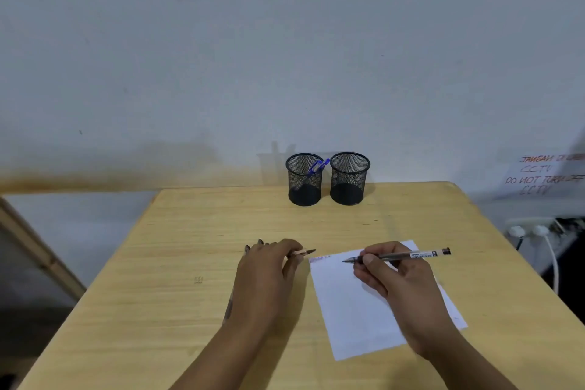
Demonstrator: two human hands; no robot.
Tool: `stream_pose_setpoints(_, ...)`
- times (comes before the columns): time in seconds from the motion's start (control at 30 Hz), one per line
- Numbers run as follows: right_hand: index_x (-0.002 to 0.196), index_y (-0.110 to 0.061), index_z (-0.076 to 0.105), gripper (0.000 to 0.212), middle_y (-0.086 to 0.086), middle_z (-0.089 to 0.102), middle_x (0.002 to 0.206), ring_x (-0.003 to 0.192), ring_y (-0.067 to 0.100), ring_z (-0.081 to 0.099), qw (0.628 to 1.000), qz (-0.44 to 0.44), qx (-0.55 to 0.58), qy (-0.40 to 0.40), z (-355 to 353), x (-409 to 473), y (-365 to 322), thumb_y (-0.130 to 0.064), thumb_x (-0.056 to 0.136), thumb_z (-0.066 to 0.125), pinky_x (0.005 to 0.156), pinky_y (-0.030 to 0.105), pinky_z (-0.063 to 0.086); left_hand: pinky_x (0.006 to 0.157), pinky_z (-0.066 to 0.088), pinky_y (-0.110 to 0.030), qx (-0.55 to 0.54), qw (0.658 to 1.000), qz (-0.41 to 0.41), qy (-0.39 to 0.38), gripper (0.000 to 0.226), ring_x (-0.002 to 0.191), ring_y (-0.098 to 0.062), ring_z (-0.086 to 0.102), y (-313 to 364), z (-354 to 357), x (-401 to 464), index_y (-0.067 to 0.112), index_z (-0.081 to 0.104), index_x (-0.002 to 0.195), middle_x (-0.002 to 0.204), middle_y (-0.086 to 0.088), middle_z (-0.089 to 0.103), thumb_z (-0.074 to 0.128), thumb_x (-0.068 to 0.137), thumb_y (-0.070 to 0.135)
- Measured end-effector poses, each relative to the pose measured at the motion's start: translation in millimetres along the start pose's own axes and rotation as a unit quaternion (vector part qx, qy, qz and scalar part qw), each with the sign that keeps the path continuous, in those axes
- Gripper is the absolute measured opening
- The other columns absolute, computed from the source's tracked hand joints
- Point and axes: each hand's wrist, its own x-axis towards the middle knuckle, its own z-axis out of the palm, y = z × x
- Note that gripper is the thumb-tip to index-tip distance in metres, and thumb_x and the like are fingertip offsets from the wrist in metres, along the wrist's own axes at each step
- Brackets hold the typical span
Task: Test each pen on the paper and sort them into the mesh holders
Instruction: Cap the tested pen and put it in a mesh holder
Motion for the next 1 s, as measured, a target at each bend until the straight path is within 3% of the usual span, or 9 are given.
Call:
stream_pose_setpoints(0.13, 0.093, 0.000, 0.066, 0.005, 0.015, 0.075, 0.086, 0.082, 0.026, 0.075, 0.999, -0.034, 0.000, -0.029, 12, 1, -11, 0.001, 0.089, 0.065, 0.077, 0.026, 0.059, 0.076, 0.034, -0.009, -0.033, 0.999, 0.017, 0.025, 0.013, 0.084, -0.001, 0.053, 0, -1, -12, 0.037, 0.069, 0.102, 0.087, 0.032, 0.060, 0.067, 0.091, 0.032)
stream_pose_setpoints(0.23, 0.093, -0.002, 0.064, 0.010, 0.011, 0.076, 0.085, 0.081, 0.026, 0.074, 0.998, -0.049, -0.020, -0.046, 18, 3, -16, 0.002, 0.085, 0.069, 0.076, 0.027, 0.059, 0.084, 0.029, -0.001, -0.051, 0.998, 0.028, 0.034, 0.012, 0.082, -0.003, 0.053, 3, 0, -16, 0.036, 0.069, 0.100, 0.087, 0.030, 0.061, 0.069, 0.090, 0.029)
stream_pose_setpoints(0.47, 0.088, -0.006, 0.068, 0.005, 0.007, 0.076, 0.081, 0.079, 0.023, 0.073, 0.996, -0.048, -0.067, -0.045, 20, 8, -10, -0.004, 0.085, 0.072, 0.078, 0.030, 0.058, 0.079, 0.036, -0.006, -0.077, 0.994, 0.056, 0.045, 0.016, 0.083, -0.001, 0.055, 8, 3, -17, 0.035, 0.069, 0.099, 0.091, 0.025, 0.067, 0.073, 0.087, 0.024)
stream_pose_setpoints(0.77, 0.088, -0.006, 0.068, 0.005, 0.008, 0.076, 0.081, 0.079, 0.023, 0.074, 0.998, -0.032, -0.056, -0.025, 19, 16, -3, -0.006, 0.085, 0.072, 0.081, 0.035, 0.059, 0.072, 0.047, -0.024, -0.115, 0.991, 0.044, 0.042, 0.014, 0.086, -0.004, 0.059, 7, 7, -15, 0.034, 0.071, 0.098, 0.093, 0.024, 0.068, 0.071, 0.088, 0.024)
stream_pose_setpoints(1.0, 0.082, -0.017, 0.076, 0.006, 0.006, 0.077, 0.083, 0.081, 0.024, 0.072, 0.997, 0.001, -0.057, -0.053, 24, 23, 4, -0.012, 0.081, 0.078, 0.081, 0.038, 0.058, 0.073, 0.049, -0.026, -0.135, 0.986, 0.078, 0.059, 0.016, 0.086, -0.004, 0.060, 8, 11, -10, 0.030, 0.072, 0.097, 0.091, 0.022, 0.069, 0.060, 0.090, 0.037)
